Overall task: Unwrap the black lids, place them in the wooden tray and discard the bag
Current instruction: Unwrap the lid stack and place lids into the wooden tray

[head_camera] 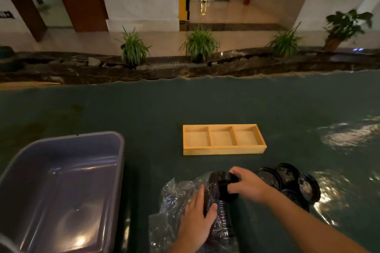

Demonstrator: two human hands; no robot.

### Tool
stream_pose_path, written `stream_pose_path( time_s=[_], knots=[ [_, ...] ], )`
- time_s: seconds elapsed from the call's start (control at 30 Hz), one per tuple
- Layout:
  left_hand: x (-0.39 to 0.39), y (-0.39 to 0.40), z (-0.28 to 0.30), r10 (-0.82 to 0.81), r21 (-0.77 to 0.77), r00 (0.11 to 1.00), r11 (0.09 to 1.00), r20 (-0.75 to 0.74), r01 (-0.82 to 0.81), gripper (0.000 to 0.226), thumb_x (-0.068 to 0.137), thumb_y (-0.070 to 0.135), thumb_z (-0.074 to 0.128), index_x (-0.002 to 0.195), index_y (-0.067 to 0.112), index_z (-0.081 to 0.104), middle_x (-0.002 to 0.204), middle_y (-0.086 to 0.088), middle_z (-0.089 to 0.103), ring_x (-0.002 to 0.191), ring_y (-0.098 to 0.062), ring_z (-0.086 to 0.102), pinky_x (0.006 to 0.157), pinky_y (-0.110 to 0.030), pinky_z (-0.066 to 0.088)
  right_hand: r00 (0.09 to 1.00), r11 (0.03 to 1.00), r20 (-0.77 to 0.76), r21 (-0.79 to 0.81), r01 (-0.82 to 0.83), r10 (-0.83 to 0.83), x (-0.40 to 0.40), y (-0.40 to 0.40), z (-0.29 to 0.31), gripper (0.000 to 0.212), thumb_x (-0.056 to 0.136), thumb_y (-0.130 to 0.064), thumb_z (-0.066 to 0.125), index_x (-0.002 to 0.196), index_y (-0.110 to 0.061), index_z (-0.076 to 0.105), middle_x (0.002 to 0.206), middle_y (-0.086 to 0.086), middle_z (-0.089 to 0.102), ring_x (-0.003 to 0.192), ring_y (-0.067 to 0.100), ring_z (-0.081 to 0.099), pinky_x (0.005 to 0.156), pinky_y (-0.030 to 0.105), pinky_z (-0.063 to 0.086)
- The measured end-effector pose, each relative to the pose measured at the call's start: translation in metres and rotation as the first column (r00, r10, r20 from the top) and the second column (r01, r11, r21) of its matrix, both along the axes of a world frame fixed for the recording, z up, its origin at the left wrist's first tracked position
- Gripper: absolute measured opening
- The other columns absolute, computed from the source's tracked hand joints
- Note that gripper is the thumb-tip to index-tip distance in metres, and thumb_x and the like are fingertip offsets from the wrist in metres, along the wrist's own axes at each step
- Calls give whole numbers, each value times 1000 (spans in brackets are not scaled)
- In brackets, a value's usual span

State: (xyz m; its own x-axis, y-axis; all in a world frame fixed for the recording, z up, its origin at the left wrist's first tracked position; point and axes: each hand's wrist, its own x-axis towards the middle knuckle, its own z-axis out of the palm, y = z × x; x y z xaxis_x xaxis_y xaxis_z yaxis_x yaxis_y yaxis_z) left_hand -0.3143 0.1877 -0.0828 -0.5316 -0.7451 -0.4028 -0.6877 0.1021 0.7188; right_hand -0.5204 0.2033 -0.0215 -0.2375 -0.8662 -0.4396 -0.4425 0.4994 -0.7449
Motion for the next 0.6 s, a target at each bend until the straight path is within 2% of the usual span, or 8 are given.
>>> stream_pose_path(
  time_s=[0.1,0.2,0.27,0.33,0.4,0.47,0.57,0.6],
  knots=[
    [-1,-1,0,15,1,1000,1000,-5,-15,74,88,72,29,149,49,-7,164,14,6,150,-18,11,118,-53,17,1000,1000,-3,8,-12,12,-13,-9,15,32,52,-34,70,79,-19,63,75,-1,65,73,14,63,66,33,49],
    [-1,-1,-2,21,14,1000,1000,-6,-21,75,87,74,29,149,50,-4,163,15,8,149,-19,12,118,-55,17,998,999,63,38,27,-30,-26,-18,27,29,49,-34,69,74,-20,64,70,-1,62,71,16,59,63,34,42],
    [0,0,-3,23,21,1000,1000,-3,-23,74,87,73,30,149,50,-4,163,15,9,149,-19,13,118,-55,17,989,996,123,42,76,-81,-35,-27,34,27,53,-31,69,78,-20,66,76,-1,66,77,18,62,63,32,45],
    [1,0,-4,32,40,999,999,-14,-31,74,87,73,31,149,52,-4,162,16,11,149,-19,14,117,-56,18,976,989,163,3,148,-146,-42,-42,37,21,65,-25,69,85,-19,67,87,4,68,86,19,65,63,29,49],
    [1,0,-3,38,67,999,997,-28,-36,74,85,75,31,147,55,-3,162,15,14,147,-20,18,117,-57,20,955,969,199,-69,239,-221,-44,-61,36,14,78,-18,69,91,-17,66,98,10,69,94,22,66,69,33,54],
    [1,-1,-2,48,103,998,994,-45,-43,75,82,76,32,147,56,-1,161,12,19,146,-20,23,116,-57,24,952,945,152,-158,287,-264,-40,-83,33,20,80,-19,73,97,-17,65,101,9,70,95,23,66,77,37,55],
    [1,-2,-1,57,109,997,993,-49,-51,73,84,73,33,147,56,1,160,12,22,145,-18,25,116,-54,24,959,925,-13,-267,269,-282,-24,-114,26,28,77,-29,78,96,-19,60,89,-1,66,82,17,61,63,29,43],
    [0,-2,0,57,93,998,994,-42,-53,73,85,72,34,147,55,1,161,13,22,146,-17,23,117,-54,22,959,926,-65,-283,249,-278,-19,-125,23,31,77,-31,78,96,-19,58,87,-2,64,81,18,60,63,30,41]
  ],
)
